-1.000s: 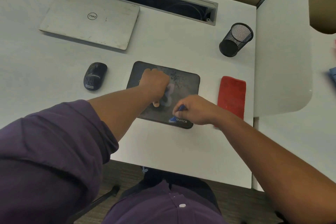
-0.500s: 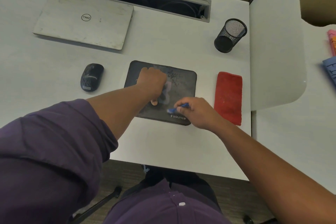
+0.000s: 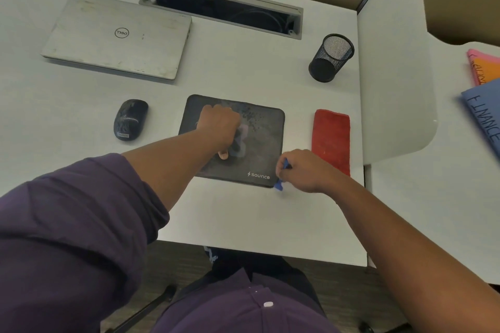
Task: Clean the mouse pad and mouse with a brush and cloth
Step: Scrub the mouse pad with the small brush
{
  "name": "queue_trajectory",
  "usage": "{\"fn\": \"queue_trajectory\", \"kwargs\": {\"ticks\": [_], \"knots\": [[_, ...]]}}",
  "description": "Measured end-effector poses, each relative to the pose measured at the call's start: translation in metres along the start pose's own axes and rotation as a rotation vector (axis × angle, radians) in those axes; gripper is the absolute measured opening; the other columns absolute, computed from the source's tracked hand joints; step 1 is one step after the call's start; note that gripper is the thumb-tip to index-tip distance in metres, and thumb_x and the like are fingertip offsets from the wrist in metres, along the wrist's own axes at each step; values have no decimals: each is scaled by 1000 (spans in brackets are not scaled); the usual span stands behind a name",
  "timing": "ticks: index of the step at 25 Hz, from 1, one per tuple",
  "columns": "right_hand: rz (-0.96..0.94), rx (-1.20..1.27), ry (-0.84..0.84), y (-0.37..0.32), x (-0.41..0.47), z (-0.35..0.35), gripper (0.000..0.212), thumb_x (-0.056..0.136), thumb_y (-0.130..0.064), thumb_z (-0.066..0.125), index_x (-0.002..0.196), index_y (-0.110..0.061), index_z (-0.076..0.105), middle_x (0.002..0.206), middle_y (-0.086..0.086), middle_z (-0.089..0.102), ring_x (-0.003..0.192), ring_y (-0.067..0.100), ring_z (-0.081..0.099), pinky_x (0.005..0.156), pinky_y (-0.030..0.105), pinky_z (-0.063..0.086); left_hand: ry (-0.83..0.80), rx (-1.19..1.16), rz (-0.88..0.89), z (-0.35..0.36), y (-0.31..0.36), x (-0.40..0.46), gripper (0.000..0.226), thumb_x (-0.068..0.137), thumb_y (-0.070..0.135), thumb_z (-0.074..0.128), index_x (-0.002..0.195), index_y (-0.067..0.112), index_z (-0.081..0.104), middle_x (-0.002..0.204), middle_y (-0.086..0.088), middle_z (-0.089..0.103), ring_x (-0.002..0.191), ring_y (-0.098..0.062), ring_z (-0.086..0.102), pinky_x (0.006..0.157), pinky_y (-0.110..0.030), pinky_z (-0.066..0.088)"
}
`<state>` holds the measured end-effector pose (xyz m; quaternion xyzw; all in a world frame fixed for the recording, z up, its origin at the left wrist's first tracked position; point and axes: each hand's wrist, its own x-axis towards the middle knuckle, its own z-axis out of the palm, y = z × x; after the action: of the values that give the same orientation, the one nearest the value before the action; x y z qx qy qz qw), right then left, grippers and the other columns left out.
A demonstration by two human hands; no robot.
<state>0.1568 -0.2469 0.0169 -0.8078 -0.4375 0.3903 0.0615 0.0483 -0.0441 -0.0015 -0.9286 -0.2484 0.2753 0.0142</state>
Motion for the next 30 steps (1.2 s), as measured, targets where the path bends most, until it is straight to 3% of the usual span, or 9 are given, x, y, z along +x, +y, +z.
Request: {"fn": "queue_trajectory", "kwargs": {"ticks": [4,7,12,19,22,24,25,28,30], "knots": [[-47,236,354,6,17,-17,11,95,-21,59,95,-24,69,94,-6,72,64,7,58,62,27,46,12,-15,4,-1,1,0,56,50,39,95,64,24,43,93,2,59,76,-20,45,66,-35,32],[-78,215,443,10,45,-28,16,97,-20,57,104,-21,71,98,-3,73,59,1,50,64,24,38,11,-10,3,-1,3,1,54,49,39,96,69,24,49,86,4,52,78,-21,45,68,-35,34],[-228,64,395,2,87,-41,28,98,-19,55,115,-30,73,118,-7,72,105,17,63,85,26,44,40,-56,-32,2,5,2,58,51,30,95,100,17,68,78,6,46,94,-24,60,70,-35,33],[-144,-158,327,24,79,-40,26,101,-25,49,114,-23,71,114,5,72,105,31,63,80,32,45,43,-30,-84,1,13,7,67,52,27,94,112,14,65,66,6,28,91,-24,59,68,-34,32],[-181,-92,7,26,39,-22,13,90,-25,62,91,-26,75,96,-8,74,93,19,66,68,25,42,24,-32,-122,-2,16,6,72,47,29,94,112,14,65,65,8,33,80,-20,52,67,-33,35],[-191,34,-206,27,23,-18,9,85,-26,66,82,-29,74,84,-17,71,85,10,67,65,23,46,0,-23,-126,-3,16,6,83,45,32,95,119,15,63,68,10,34,90,-21,57,67,-33,33],[-203,90,-180,26,22,-21,10,87,-26,65,84,-29,74,86,-18,70,86,9,66,67,23,46,-10,-20,-127,-3,15,5,90,45,34,96,125,14,60,72,9,40,96,-22,58,68,-33,32],[-205,87,199,23,33,-30,16,96,-26,58,101,-25,73,98,-4,70,93,17,62,72,25,38,-17,-32,-157,0,14,5,107,47,37,96,138,13,46,97,3,63,105,-23,58,70,-33,32],[-227,-52,149,22,32,-26,16,96,-24,57,101,-22,72,102,0,72,96,22,64,73,26,40,-17,-35,-173,1,16,5,109,48,37,96,141,11,44,102,1,66,105,-24,58,70,-33,32]]}}
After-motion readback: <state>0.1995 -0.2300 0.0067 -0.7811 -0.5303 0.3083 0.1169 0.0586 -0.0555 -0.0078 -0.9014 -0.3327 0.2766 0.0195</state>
